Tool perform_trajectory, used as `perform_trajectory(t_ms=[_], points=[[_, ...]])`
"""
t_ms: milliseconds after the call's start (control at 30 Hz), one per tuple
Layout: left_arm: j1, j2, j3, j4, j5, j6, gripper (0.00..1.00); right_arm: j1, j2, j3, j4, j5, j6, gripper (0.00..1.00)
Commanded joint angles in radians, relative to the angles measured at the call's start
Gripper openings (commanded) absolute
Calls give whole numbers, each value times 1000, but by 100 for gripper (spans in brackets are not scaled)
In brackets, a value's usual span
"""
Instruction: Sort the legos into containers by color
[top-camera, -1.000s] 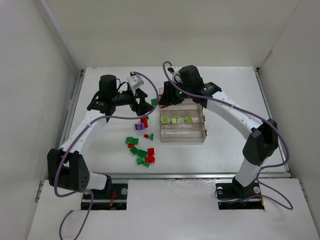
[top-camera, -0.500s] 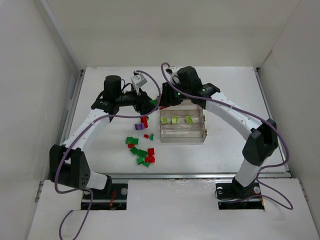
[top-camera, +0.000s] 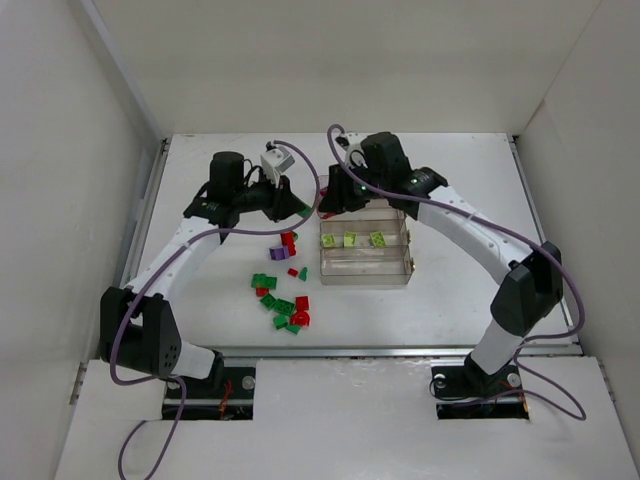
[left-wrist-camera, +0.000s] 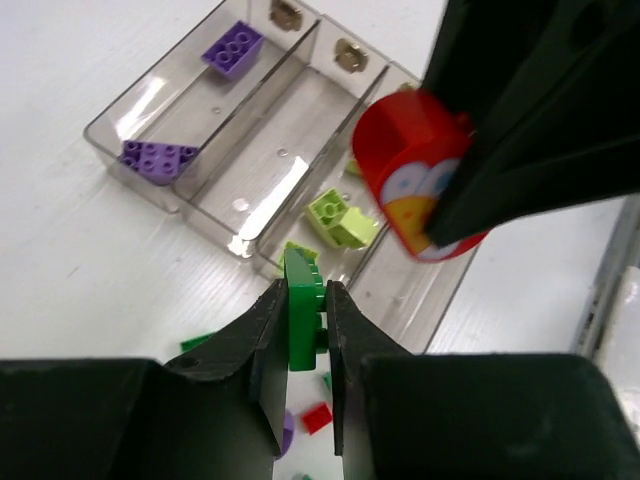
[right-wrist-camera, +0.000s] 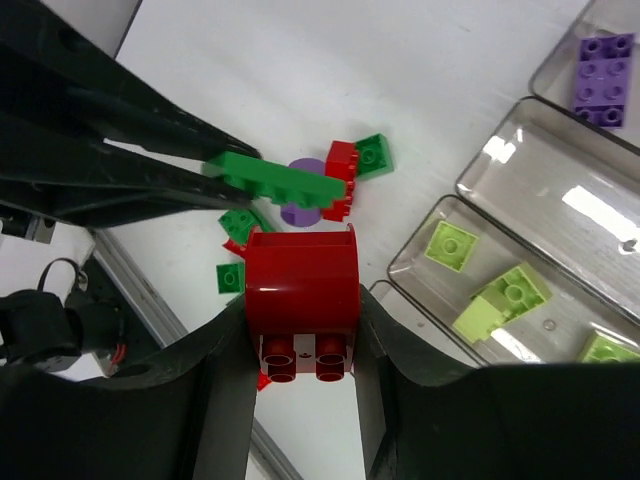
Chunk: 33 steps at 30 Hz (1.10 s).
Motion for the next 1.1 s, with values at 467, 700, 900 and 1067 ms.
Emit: perform_trajectory(t_ms=[467,700,900,1067], points=[[-4,-20,9,-53,-119,141,0,-62,212,83,11,472,-400,0],[-4,-20,9,-63,-119,171,0,-62,268,92,11,479,-469,39],[-4,-11,9,-72,-110,201,0,-62,278,92,11,468,-478,81],[-13,-11,9,-72,-53,256,0,-62,221,92,11,477,-429,88]])
